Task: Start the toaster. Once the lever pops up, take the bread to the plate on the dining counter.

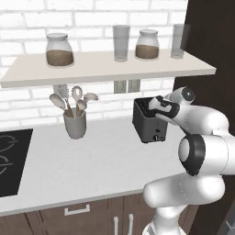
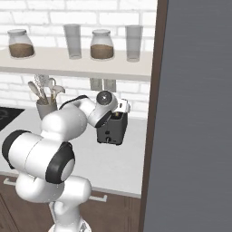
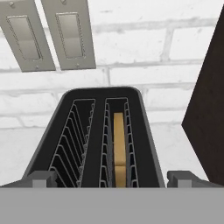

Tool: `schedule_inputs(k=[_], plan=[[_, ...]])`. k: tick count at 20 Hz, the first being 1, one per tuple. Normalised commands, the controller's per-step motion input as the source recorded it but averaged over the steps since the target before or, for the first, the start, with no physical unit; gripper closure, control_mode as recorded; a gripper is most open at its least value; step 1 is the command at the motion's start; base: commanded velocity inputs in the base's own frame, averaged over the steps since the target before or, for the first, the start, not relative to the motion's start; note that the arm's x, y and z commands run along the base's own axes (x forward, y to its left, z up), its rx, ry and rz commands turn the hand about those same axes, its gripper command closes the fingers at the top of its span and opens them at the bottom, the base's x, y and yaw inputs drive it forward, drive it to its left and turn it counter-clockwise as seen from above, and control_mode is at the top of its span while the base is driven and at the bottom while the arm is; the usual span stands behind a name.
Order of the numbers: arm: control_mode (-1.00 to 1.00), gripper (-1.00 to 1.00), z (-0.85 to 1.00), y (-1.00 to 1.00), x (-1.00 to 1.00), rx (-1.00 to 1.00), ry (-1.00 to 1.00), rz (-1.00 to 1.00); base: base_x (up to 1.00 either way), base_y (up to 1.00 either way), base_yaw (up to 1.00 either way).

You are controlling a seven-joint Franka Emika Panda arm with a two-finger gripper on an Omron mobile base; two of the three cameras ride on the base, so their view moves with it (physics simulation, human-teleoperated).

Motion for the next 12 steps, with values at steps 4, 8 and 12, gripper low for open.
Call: schedule_inputs(k=[4, 8, 12], plan=[[-1.00, -1.00, 0.00, 0.00, 0.00, 0.00, 0.00, 0.00, 0.00, 0.00, 0.00], [-1.00, -1.00, 0.00, 0.00, 0.00, 0.00, 0.00, 0.00, 0.00, 0.00, 0.00], [-1.00, -1.00, 0.00, 0.00, 0.00, 0.00, 0.00, 0.00, 0.00, 0.00, 0.00]])
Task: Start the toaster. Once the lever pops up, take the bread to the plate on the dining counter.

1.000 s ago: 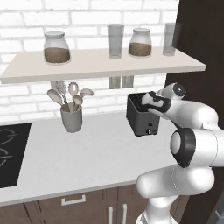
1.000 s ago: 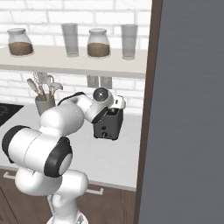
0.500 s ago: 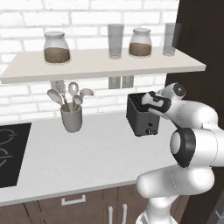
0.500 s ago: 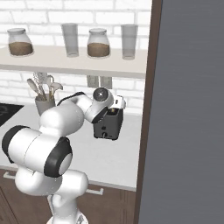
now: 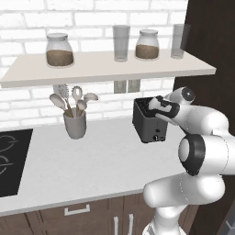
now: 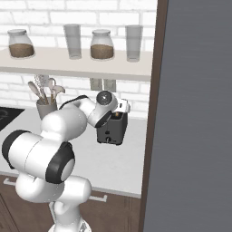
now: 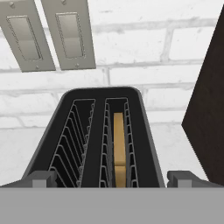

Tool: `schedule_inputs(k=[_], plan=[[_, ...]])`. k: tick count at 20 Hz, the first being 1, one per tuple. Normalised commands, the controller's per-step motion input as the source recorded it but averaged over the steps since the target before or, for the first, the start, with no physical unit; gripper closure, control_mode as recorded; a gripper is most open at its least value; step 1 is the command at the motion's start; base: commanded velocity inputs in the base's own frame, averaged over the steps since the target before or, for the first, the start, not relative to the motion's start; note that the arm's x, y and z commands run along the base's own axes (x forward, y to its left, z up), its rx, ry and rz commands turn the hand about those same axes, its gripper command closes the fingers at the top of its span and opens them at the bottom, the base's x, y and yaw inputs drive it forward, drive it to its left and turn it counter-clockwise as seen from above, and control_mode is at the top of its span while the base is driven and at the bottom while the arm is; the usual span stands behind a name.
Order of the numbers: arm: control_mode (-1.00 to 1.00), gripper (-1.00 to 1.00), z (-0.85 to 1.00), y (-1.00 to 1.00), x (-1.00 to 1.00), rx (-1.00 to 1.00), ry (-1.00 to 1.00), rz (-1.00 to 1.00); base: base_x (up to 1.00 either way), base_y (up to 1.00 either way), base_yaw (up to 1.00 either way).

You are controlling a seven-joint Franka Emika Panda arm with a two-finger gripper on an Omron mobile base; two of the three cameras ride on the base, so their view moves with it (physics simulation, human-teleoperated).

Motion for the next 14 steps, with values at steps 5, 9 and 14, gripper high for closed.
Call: schedule_inputs(k=[5, 9, 14], plan=[[-1.00, -1.00, 0.00, 0.00, 0.00, 0.00, 0.00, 0.00, 0.00, 0.00, 0.00], [-1.00, -1.00, 0.00, 0.00, 0.00, 0.00, 0.00, 0.00, 0.00, 0.00, 0.00], [-1.00, -1.00, 0.00, 0.00, 0.00, 0.00, 0.00, 0.00, 0.00, 0.00, 0.00]])
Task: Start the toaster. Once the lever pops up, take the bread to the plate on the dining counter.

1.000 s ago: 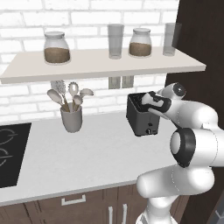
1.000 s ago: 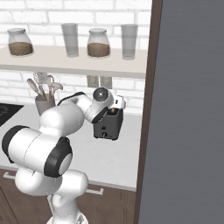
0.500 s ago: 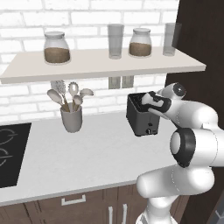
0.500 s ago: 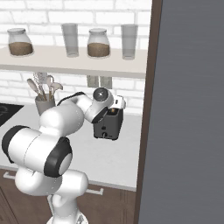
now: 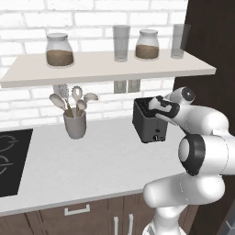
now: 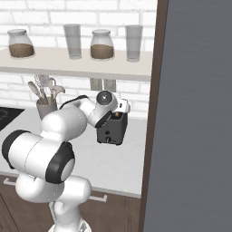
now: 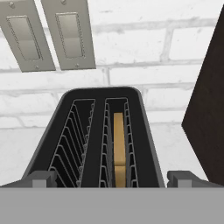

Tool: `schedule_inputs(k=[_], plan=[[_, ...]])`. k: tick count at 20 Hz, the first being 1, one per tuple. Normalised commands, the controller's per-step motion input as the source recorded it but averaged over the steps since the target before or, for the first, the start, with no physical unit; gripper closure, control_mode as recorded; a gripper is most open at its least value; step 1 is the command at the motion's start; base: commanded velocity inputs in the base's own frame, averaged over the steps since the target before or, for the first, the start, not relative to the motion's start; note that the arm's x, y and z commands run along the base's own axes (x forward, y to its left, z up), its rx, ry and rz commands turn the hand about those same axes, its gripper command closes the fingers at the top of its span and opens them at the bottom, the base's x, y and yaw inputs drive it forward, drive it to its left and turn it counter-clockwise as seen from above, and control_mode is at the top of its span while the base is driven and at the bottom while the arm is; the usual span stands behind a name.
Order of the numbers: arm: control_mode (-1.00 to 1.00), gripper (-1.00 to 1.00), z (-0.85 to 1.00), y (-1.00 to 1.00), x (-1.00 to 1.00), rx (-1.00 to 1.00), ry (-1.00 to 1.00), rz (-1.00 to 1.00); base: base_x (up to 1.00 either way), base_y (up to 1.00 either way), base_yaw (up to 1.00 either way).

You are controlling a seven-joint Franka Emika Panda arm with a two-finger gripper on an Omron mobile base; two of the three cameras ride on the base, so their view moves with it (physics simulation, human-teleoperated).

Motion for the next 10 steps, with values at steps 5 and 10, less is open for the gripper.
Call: schedule_inputs(k=[5, 10], plan=[[-1.00, -1.00, 0.00, 0.00, 0.00, 0.00, 0.00, 0.00, 0.00, 0.00, 0.00], [-1.00, -1.00, 0.00, 0.00, 0.00, 0.00, 0.00, 0.00, 0.00, 0.00, 0.00]])
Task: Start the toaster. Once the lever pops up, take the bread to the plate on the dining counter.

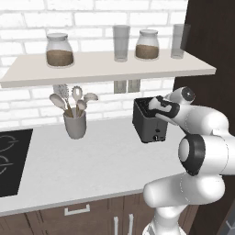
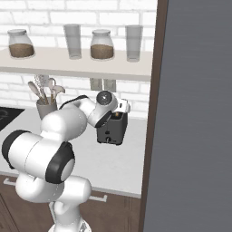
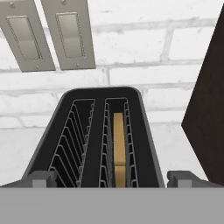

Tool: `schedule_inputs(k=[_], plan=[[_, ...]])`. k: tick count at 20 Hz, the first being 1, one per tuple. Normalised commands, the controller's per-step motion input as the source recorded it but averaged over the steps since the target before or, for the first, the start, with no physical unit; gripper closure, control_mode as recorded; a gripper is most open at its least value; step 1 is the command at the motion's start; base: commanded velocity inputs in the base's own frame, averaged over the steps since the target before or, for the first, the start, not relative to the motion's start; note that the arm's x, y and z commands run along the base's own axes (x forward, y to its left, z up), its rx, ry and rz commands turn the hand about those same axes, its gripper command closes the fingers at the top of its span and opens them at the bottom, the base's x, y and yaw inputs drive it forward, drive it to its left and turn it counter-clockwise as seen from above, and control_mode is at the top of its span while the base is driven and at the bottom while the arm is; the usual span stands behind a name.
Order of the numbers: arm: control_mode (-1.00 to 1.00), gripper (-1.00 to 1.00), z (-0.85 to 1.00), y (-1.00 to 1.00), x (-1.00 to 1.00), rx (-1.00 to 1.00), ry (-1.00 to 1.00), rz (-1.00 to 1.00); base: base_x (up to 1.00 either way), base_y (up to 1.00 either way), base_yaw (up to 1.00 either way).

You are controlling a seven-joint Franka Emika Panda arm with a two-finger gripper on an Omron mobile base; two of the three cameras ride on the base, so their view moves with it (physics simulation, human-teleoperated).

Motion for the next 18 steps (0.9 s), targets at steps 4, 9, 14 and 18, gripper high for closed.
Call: schedule_inputs(k=[4, 9, 14, 18], plan=[[-1.00, -1.00, 0.00, 0.00, 0.00, 0.00, 0.00, 0.00, 0.00, 0.00, 0.00], [-1.00, -1.00, 0.00, 0.00, 0.00, 0.00, 0.00, 0.00, 0.00, 0.00, 0.00], [-1.00, -1.00, 0.00, 0.00, 0.00, 0.00, 0.00, 0.00, 0.00, 0.00, 0.00], [-1.00, -1.00, 0.00, 0.00, 0.00, 0.00, 0.00, 0.00, 0.00, 0.00, 0.00]])
